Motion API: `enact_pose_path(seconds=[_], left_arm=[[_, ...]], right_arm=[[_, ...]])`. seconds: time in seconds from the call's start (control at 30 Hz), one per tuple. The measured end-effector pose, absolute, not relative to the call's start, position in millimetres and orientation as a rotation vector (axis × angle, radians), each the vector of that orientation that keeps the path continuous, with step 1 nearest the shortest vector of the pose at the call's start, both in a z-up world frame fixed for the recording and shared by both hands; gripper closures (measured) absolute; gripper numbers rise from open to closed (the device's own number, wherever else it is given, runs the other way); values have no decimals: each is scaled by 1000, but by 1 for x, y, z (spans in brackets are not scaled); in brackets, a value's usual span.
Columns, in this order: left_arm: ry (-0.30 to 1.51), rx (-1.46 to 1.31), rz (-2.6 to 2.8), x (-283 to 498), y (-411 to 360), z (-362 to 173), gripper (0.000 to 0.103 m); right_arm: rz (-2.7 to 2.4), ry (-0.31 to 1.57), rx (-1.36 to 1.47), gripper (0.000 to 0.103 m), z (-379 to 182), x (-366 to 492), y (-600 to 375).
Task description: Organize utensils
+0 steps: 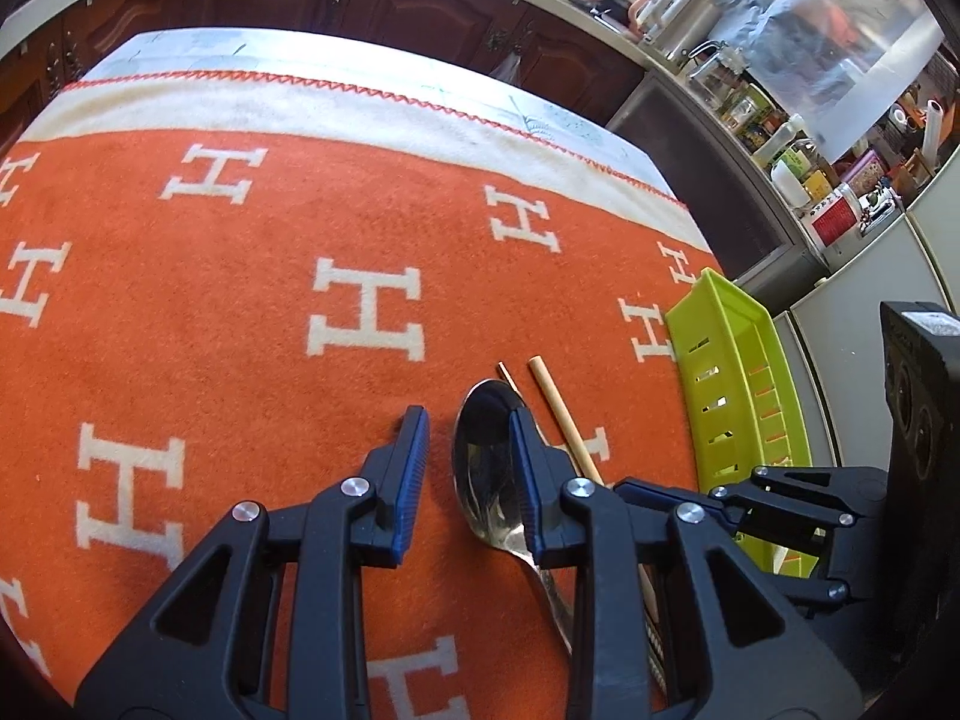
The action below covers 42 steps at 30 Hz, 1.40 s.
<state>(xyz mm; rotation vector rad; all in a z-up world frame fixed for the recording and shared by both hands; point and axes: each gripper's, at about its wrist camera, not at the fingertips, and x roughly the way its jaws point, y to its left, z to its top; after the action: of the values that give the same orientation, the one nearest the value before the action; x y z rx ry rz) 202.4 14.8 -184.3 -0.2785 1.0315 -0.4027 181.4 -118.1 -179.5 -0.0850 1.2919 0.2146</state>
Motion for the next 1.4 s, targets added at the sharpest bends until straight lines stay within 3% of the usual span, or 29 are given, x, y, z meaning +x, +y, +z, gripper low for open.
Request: enact_pose_path(seconds=[0.07, 0.17, 0.27, 0.63, 1.4], left_arm=[[1018, -276, -394, 200, 14, -184, 80], [1028, -292, -407, 198, 10, -188, 95], [1017, -304, -408, 195, 7, -188, 100], [1014, -346, -448, 178, 13, -171, 101], [896, -217, -593, 91, -18, -35, 101]], right_arm=[[214, 1276, -100, 92, -179, 180, -116], [211, 1254, -78, 97, -178, 177, -121], [216, 1244, -16, 98, -176, 174, -134], [263, 1196, 225, 98, -165, 156, -162], [262, 979, 452, 98, -54, 42, -248]])
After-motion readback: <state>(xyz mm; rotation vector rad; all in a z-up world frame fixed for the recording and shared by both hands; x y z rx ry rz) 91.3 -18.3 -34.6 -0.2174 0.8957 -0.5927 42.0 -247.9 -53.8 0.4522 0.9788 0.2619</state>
